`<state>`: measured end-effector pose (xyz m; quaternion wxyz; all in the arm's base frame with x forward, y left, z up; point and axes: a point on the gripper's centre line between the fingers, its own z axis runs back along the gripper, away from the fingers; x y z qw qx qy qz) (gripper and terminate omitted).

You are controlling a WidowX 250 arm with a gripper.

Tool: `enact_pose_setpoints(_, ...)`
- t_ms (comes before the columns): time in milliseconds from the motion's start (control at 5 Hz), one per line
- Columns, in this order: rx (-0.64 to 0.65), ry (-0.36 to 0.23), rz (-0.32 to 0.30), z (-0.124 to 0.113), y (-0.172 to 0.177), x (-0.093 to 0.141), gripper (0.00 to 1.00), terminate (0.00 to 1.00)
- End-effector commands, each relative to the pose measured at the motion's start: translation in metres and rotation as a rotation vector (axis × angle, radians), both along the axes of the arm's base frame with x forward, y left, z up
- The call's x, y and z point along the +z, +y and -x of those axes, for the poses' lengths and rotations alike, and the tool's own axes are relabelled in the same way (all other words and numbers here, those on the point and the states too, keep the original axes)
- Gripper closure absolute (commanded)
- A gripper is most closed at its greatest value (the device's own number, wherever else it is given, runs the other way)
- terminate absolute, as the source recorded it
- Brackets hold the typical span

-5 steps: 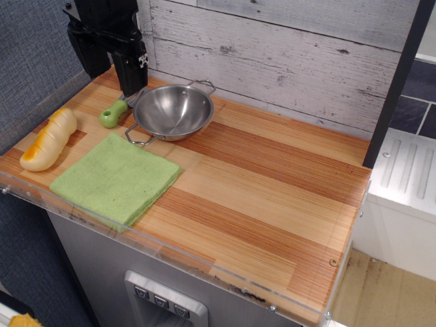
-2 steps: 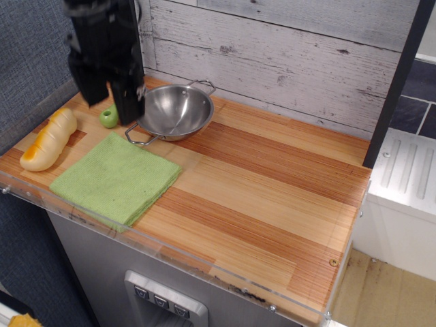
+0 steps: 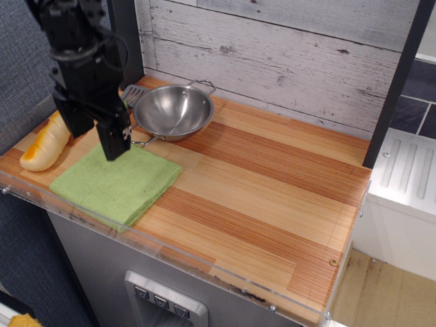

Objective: Move the cloth to the center of the table's close edge.

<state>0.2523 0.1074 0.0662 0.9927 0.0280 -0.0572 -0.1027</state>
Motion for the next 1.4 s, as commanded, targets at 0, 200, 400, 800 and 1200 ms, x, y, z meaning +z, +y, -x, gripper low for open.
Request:
enact_pose_setpoints(0,0.048,-0.01,0.023,-0.003,0.005,-0.014,0.0,0.0)
enact_pose_setpoints(200,0.04,0.015,0.031,-0.001,0.003,-0.023,0.0,0.0)
enact_pose_setpoints(400,0.029,0.023,0.029,0.001,0.002,-0.029,0.0,0.0)
enact_pose_setpoints(800,0.02,0.034,0.002,0.011,0.0,-0.051,0.0,0.0)
enact_pose_setpoints(1200,0.047,0.051,-0.01,0.008,-0.002,-0.066,0.0,0.0)
